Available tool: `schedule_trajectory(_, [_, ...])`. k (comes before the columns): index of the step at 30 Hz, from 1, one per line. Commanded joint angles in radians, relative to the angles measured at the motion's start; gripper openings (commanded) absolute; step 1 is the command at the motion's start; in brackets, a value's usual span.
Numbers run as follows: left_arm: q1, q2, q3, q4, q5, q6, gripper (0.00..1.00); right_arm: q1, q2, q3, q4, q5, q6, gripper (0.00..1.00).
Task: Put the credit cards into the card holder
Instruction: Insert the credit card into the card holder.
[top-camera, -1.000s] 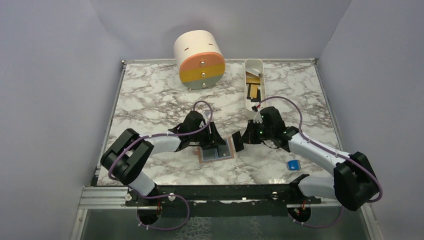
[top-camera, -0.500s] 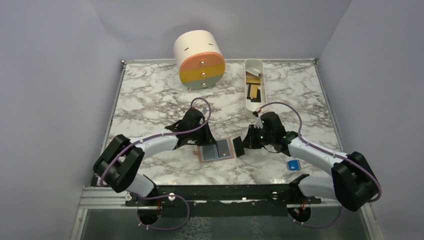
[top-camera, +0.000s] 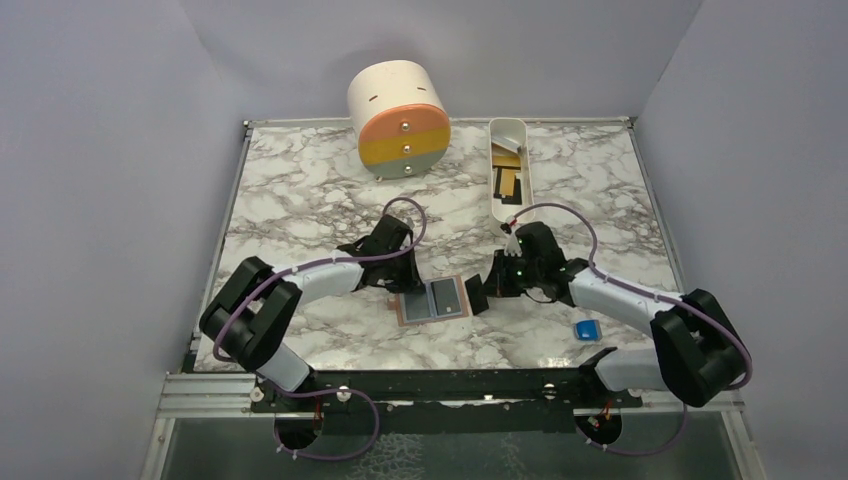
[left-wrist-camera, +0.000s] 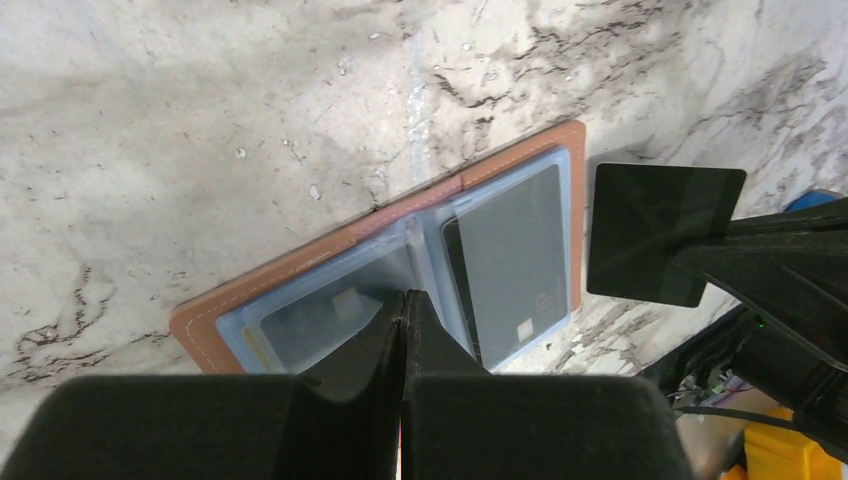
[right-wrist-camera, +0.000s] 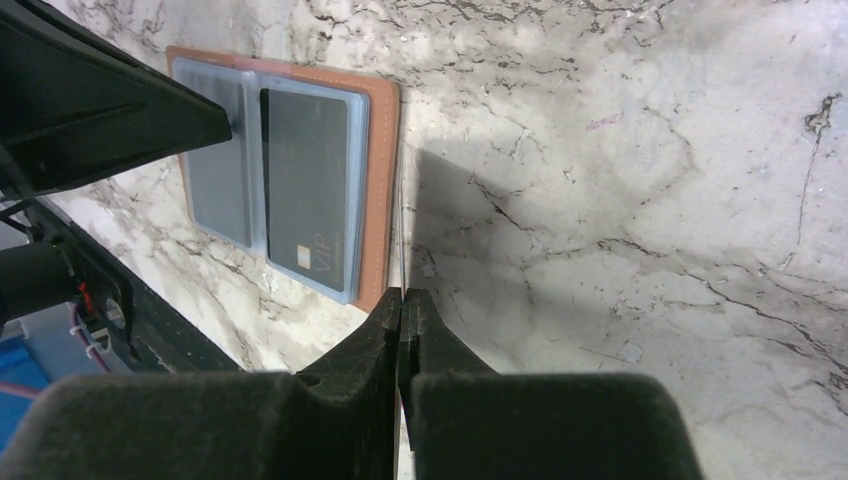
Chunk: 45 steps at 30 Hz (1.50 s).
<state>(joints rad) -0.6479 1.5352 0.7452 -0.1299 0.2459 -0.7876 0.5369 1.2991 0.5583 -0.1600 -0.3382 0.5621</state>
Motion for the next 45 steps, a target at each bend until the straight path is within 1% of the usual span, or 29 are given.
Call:
schedule_trajectory(1, [0.003,0.040,0.006,0.009,0.010,0.014,0.00,0.005,0.037,0.041,0.026,0.007,-0.030,0.01])
schedule_trajectory(4, [0.004,0.049,-0.018,0.060,0.043,-0.010,0.00,0.004,0.057,0.042,0.032,0.023,-0.023,0.01])
schedule_trajectory(9, [0.004,0.062,-0.024,0.090,0.063,-0.021,0.00,0.005,0.088,0.045,0.021,0.053,-0.020,0.01])
schedule_trajectory(17, [0.003,0.089,-0.062,0.205,0.133,-0.096,0.00,0.005,0.121,0.052,0.017,0.058,-0.034,0.01])
schedule_trajectory(28, [0.004,0.111,-0.054,0.277,0.192,-0.132,0.00,0.004,0.148,0.031,0.054,0.033,-0.031,0.01])
schedule_trajectory(34, [0.004,0.105,-0.091,0.414,0.254,-0.199,0.00,0.004,0.134,0.021,0.053,0.049,-0.033,0.01])
schedule_trajectory(38, [0.004,0.107,-0.092,0.420,0.252,-0.198,0.00,0.005,0.129,0.020,0.051,0.049,-0.030,0.01])
schedule_trajectory(41, [0.003,0.091,-0.097,0.417,0.241,-0.199,0.00,0.005,0.093,0.035,-0.009,0.099,-0.031,0.01])
schedule_trajectory(42, [0.004,0.082,-0.098,0.409,0.231,-0.199,0.01,0.005,0.075,0.044,-0.034,0.124,-0.036,0.01])
schedule_trajectory(43, [0.004,0.072,-0.097,0.397,0.218,-0.197,0.09,0.004,0.056,0.052,-0.060,0.148,-0.043,0.01])
schedule_trajectory(45, [0.004,0.050,-0.091,0.370,0.193,-0.185,0.21,0.005,0.024,0.071,-0.106,0.190,-0.063,0.01])
